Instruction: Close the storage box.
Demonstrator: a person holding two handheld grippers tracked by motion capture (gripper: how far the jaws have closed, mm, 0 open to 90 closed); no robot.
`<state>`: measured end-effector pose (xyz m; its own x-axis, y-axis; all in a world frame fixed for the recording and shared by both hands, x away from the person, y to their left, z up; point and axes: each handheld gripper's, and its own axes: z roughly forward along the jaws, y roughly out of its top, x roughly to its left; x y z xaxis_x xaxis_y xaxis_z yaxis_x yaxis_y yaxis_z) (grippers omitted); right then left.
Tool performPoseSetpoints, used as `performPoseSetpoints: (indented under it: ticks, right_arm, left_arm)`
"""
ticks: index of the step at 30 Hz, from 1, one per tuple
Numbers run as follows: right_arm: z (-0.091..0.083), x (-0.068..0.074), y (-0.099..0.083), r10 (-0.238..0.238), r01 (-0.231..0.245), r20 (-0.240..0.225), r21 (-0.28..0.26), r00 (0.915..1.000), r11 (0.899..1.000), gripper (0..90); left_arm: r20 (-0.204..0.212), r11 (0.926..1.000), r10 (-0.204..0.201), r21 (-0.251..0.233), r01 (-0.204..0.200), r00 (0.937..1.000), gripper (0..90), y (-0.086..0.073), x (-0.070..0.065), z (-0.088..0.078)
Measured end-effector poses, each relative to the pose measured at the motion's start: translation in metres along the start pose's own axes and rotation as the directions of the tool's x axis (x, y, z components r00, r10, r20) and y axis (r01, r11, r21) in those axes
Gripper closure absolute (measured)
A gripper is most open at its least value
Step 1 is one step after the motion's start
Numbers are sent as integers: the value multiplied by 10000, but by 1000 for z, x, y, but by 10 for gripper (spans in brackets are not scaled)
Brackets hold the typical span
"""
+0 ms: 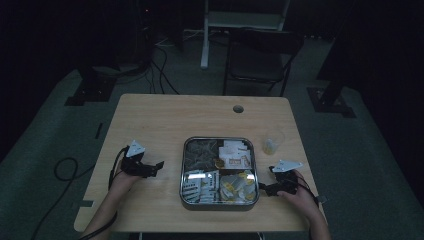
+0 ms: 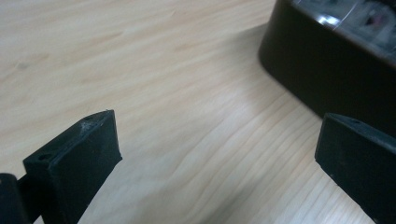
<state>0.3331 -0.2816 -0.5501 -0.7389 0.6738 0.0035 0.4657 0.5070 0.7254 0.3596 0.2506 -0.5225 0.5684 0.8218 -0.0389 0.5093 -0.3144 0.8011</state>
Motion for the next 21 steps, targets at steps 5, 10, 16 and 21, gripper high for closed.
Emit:
performPoseSetpoints:
  ticks: [5, 10, 16, 21]
  right_arm:
    - [0, 0, 0, -7, 7, -1, -4, 10000, 10000, 127]
    - [0, 0, 0, 11, -11, -1, 11, 10000, 10000, 128]
    - [0, 0, 0, -1, 1, -1, 1, 10000, 10000, 127]
    - [0, 0, 0, -2, 2, 0, -8, 10000, 10000, 128]
  left_arm:
    - [-358, 9988, -478, -111, 474, 9982, 6, -13, 9, -10]
    - [-972, 9980, -613, 113, 627, 9934, 6, -22, 12, -19]
    - [-1513, 9963, -823, 140, 854, 9851, 6, -36, 12, -29]
    - [-2007, 9955, -893, 120, 936, 9756, 6, -42, 11, -37]
